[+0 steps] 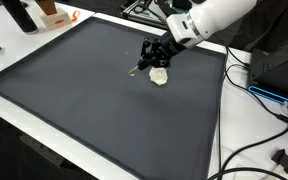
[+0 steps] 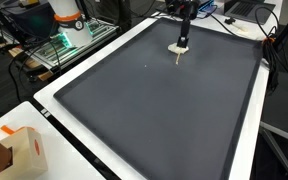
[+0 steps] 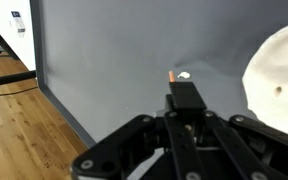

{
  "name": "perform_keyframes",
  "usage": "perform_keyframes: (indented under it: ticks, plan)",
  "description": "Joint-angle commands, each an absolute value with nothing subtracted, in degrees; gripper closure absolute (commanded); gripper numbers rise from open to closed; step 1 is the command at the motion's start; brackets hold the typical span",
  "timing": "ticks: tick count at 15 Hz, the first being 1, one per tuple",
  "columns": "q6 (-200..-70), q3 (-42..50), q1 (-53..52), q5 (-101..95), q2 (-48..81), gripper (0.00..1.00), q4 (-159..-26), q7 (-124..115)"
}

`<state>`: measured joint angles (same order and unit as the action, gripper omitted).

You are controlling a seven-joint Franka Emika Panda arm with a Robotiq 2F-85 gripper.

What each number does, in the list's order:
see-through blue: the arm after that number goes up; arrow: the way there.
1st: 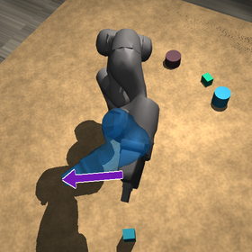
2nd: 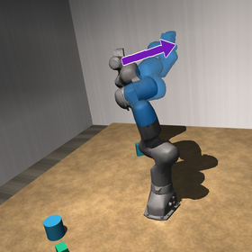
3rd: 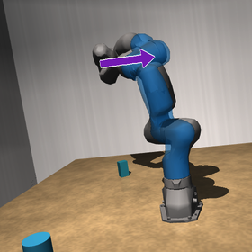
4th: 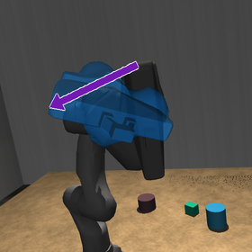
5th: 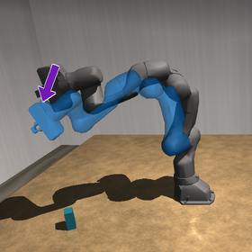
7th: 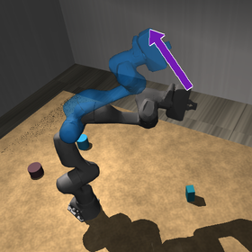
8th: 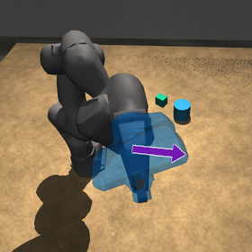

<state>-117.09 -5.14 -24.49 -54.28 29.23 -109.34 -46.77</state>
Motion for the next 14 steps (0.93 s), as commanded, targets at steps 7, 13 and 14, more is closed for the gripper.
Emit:
perform_keyframes:
  ticks: [7, 13, 14]
  plan:
    - [-115.8, -7.1, -24.8, -58.1, 29.9, 0.97, -109.7, -48.0]
    - [-118.3, -8.4, -23.7, -59.3, 27.8, 0.97, -111.3, -47.0]
    - [-119.0, -8.6, -23.4, -59.1, 27.2, 0.97, -111.7, -46.5]
